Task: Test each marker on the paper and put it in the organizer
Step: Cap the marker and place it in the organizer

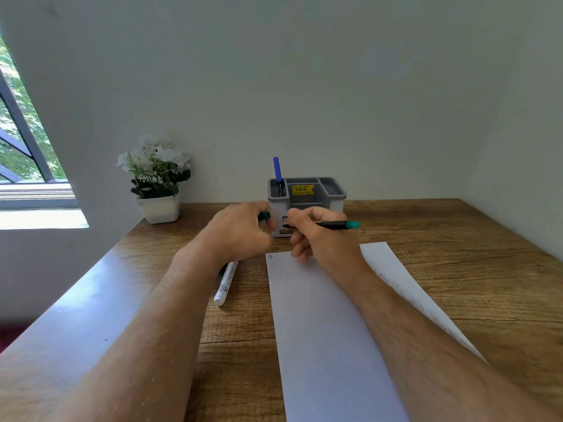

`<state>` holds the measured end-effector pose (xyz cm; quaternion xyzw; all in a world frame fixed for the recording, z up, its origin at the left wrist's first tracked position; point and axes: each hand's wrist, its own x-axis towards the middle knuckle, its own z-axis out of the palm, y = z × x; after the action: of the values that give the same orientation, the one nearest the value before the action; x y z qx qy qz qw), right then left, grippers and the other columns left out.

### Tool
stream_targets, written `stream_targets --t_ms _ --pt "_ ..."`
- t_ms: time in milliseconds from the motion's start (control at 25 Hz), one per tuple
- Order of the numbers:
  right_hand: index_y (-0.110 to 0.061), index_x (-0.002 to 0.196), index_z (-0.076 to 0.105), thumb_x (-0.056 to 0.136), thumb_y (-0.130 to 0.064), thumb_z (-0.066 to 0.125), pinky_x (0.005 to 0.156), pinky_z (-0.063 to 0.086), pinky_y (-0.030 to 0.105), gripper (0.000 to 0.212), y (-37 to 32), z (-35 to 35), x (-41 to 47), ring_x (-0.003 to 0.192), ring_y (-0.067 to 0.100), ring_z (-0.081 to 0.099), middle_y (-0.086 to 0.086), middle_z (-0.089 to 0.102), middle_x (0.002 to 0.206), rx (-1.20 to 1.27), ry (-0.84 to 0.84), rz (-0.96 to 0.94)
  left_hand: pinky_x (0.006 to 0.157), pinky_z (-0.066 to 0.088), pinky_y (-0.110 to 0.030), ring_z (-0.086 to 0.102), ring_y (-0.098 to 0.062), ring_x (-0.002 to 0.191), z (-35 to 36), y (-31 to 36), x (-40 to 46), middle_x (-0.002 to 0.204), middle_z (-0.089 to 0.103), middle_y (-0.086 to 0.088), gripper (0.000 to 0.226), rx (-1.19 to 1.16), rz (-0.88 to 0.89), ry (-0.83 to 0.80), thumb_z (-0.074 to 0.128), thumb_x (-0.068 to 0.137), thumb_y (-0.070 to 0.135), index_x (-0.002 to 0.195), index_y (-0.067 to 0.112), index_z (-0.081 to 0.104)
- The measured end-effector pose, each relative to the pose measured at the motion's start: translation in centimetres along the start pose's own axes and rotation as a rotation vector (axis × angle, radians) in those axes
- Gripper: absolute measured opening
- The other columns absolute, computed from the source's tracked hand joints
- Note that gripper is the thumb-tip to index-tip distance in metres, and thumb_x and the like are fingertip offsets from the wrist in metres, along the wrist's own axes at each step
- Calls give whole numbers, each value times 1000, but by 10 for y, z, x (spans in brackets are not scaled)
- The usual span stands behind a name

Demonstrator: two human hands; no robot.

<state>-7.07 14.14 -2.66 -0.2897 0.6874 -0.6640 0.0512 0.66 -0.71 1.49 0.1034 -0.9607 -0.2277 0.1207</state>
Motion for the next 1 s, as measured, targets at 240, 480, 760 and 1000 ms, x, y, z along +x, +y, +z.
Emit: stream_targets --t_ms 240,480,760,1000 --pt "-15 86 69 91 -14 65 47 50 26 7 9 6 3 53 17 65 9 69 66 -183 -73 87 68 42 -27 55 -10 79 7 1 5 84 60 7 24 136 -165 -231 79 78 32 101 30 71" --pt "-14 73 61 79 -8 65 42 43 15 10 6 8 1 44 6 60 8 68 63 -290 -66 28 78 44 -30 53 -7 78 9 2 8 83 60 11 25 162 -181 -205 80 78 29 102 28 74" --pt "-12 65 56 77 -20 66 41 37 8 18 8 12 4 48 0 49 6 62 62 -419 -50 -23 88 50 -36 59 -18 91 10 5 8 93 66 0 36 199 -189 -185 80 78 26 112 20 72" --pt "-18 65 54 80 -23 65 41 37 7 19 11 14 5 54 7 52 2 61 62 -459 -44 -41 87 51 -35 61 -19 93 11 4 9 101 69 -2 36 202 -187 -194 80 78 27 113 20 72"
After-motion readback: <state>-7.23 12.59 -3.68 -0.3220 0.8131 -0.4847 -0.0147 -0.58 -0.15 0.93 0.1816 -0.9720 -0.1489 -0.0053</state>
